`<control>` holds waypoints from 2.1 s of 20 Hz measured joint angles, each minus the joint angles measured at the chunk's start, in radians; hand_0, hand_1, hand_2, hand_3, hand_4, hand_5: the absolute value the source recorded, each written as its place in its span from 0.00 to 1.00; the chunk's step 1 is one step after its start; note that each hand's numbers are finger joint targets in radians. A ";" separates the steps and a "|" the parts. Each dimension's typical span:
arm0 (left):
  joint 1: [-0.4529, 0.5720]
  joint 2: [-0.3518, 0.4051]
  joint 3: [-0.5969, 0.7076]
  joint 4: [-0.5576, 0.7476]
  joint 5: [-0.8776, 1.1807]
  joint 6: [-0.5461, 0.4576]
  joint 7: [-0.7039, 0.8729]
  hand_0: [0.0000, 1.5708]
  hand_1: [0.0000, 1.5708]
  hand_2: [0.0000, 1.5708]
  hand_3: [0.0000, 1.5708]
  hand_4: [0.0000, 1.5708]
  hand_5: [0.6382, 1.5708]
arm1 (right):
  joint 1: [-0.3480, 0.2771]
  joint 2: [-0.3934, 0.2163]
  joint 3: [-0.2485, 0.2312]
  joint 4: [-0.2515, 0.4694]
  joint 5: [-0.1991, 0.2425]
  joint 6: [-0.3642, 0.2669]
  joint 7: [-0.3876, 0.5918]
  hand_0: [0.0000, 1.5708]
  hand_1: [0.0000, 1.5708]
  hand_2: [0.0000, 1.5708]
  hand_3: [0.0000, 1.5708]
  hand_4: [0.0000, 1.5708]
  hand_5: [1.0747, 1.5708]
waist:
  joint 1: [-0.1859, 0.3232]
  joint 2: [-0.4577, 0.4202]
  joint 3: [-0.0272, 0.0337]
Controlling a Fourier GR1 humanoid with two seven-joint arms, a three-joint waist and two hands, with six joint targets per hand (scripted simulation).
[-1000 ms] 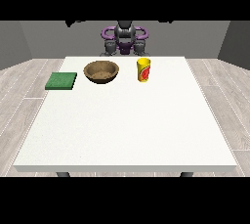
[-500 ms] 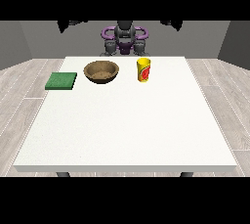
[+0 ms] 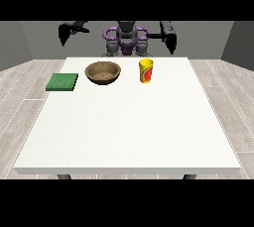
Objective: Pick the cup and pour the ball into the bowl, then pick the bowl and place it on the pad
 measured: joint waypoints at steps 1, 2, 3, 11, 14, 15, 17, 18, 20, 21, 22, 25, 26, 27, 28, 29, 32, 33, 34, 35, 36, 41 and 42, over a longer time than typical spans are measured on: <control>0.006 -0.010 -0.004 0.027 -0.011 0.003 -0.047 0.00 0.00 0.00 0.00 0.00 0.94 | 0.000 0.001 -0.001 0.008 0.008 0.004 -0.025 0.00 0.00 0.00 0.00 0.00 1.00 | -0.001 0.013 0.0002; -0.001 -0.016 0.000 0.064 -0.017 0.010 -0.077 0.00 0.00 0.00 0.00 0.00 0.95 | 0.001 0.003 0.001 0.013 0.012 0.008 -0.037 0.00 0.00 0.00 0.00 0.00 1.00 | -0.009 0.022 0.0002; 0.000 -0.024 -0.010 0.099 -0.023 0.024 -0.123 0.00 0.00 0.00 0.00 0.00 0.94 | -0.009 -0.001 0.000 0.010 0.011 0.010 -0.034 0.00 0.00 0.00 0.00 0.00 1.00 | -0.017 0.036 0.0003; -0.126 -0.037 0.009 0.383 -0.027 0.093 -0.354 0.00 0.00 0.00 0.00 0.00 0.94 | -0.067 -0.018 -0.023 0.066 0.003 0.047 -0.103 0.00 0.00 0.00 0.00 0.00 1.00 | -0.055 0.129 -0.0001; -0.164 -0.044 0.019 0.488 -0.032 0.116 -0.415 0.00 0.00 0.00 0.00 0.00 0.94 | -0.057 -0.017 -0.025 0.095 0.009 0.062 -0.132 0.00 0.00 0.00 0.00 0.00 1.00 | -0.060 0.127 -0.0002; -0.185 -0.036 0.033 0.528 -0.027 0.112 -0.439 0.00 0.00 0.00 0.00 0.00 0.95 | -0.061 -0.020 -0.025 0.094 0.009 0.065 -0.128 0.00 0.00 0.00 0.00 0.00 1.00 | -0.064 0.132 0.0000; -0.213 -0.032 0.046 0.594 -0.027 0.115 -0.487 0.00 0.00 0.00 0.00 0.00 0.95 | -0.066 -0.020 -0.027 0.107 0.010 0.070 -0.134 0.00 0.00 0.00 0.00 0.00 1.00 | -0.066 0.139 0.0000; -0.227 -0.030 0.046 0.613 -0.030 0.115 -0.496 0.00 0.00 0.00 0.00 0.00 0.95 | -0.071 -0.023 -0.034 0.133 0.017 0.071 -0.160 0.00 0.00 0.00 0.00 0.00 1.00 | -0.060 0.143 -0.0002; -0.254 -0.031 0.054 0.666 -0.032 0.124 -0.527 0.00 0.00 0.00 0.00 0.00 0.95 | -0.083 -0.029 -0.041 0.156 0.018 0.078 -0.179 0.00 0.00 0.00 0.00 0.00 1.00 | -0.060 0.152 0.0002; -0.269 -0.032 0.059 0.690 -0.032 0.130 -0.542 0.00 0.00 0.00 0.00 0.00 0.95 | -0.096 -0.031 -0.046 0.170 0.013 0.082 -0.182 0.00 0.00 0.00 0.00 0.00 1.00 | -0.058 0.157 0.0001; -0.288 -0.033 0.066 0.715 -0.028 0.133 -0.557 0.00 0.00 0.00 0.00 0.00 0.95 | -0.099 -0.018 -0.034 0.164 0.024 0.073 -0.190 0.00 0.00 0.00 0.00 0.00 1.00 | -0.063 0.165 0.0000; -0.302 -0.029 0.079 0.775 -0.013 0.130 -0.613 0.00 0.00 0.00 0.00 0.00 0.99 | -0.097 -0.022 -0.031 0.145 0.023 0.079 -0.189 0.00 0.00 0.00 0.00 0.00 1.00 | -0.082 0.173 0.0049; -0.306 -0.027 0.082 0.791 -0.011 0.130 -0.618 0.00 0.00 0.00 0.00 0.49 0.73 | -0.092 -0.022 -0.032 0.147 0.023 0.081 -0.188 0.00 0.00 0.00 0.00 0.00 1.00 | -0.083 0.165 0.0060; -0.309 -0.028 0.088 0.803 -0.007 0.134 -0.629 0.65 0.65 0.70 0.57 0.93 0.15 | -0.092 -0.025 -0.032 0.142 0.020 0.084 -0.178 0.00 0.00 0.00 0.00 0.00 1.00 | -0.086 0.162 0.0082; -0.304 -0.025 0.079 0.798 -0.030 0.173 -0.633 0.79 0.79 1.00 1.00 0.85 0.70 | -0.100 -0.031 -0.035 0.145 0.016 0.090 -0.178 0.00 0.00 0.00 0.00 0.00 1.00 | -0.094 0.166 0.0117; -0.296 -0.022 0.068 0.792 -0.056 0.211 -0.649 0.82 0.82 1.00 1.00 0.89 0.68 | -0.105 -0.035 -0.038 0.142 0.013 0.091 -0.176 0.00 0.00 0.00 0.00 0.00 1.00 | -0.102 0.168 0.0139; -0.270 -0.019 0.047 0.759 -0.107 0.320 -0.681 0.84 0.84 1.00 1.00 0.93 0.65 | -0.129 -0.061 -0.054 0.149 -0.003 0.111 -0.175 0.00 0.00 0.00 0.00 0.00 1.00 | -0.122 0.183 0.0240; -0.266 -0.019 0.042 0.756 -0.120 0.345 -0.685 0.84 0.84 1.00 1.00 0.94 0.66 | -0.131 -0.068 -0.059 0.151 -0.006 0.114 -0.171 0.00 0.00 0.00 0.00 0.00 1.00 | -0.125 0.180 0.0234; -0.258 -0.016 0.040 0.751 -0.121 0.371 -0.690 0.84 0.84 1.00 1.00 0.94 0.66 | -0.133 -0.075 -0.061 0.148 -0.011 0.120 -0.165 0.00 0.00 0.00 0.00 0.00 1.00 | -0.135 0.181 0.0247; -0.251 -0.012 0.037 0.754 -0.120 0.393 -0.698 0.84 0.84 1.00 1.00 0.95 0.65 | -0.133 -0.080 -0.062 0.141 -0.020 0.125 -0.146 0.00 0.00 0.00 0.00 0.00 1.00 | -0.145 0.173 0.0231; -0.254 -0.009 0.042 0.760 -0.121 0.403 -0.694 0.84 0.84 1.00 1.00 0.96 0.65 | -0.126 -0.085 -0.064 0.134 -0.024 0.130 -0.139 0.00 0.00 0.00 0.00 0.00 1.00 | -0.152 0.169 0.0213; -0.270 0.003 -0.040 0.776 -0.210 0.457 -0.548 0.88 0.88 1.00 1.00 1.00 0.75 | -0.119 -0.100 -0.088 0.226 -0.023 0.128 -0.116 0.00 0.00 0.00 0.00 0.00 1.00 | -0.099 0.067 0.0083; -0.273 0.030 -0.055 0.779 -0.239 0.471 -0.508 0.90 0.90 1.00 1.00 1.00 0.74 | -0.113 -0.105 -0.089 0.240 -0.025 0.133 -0.105 0.00 0.00 0.00 0.00 0.00 1.00 | -0.092 0.038 0.0074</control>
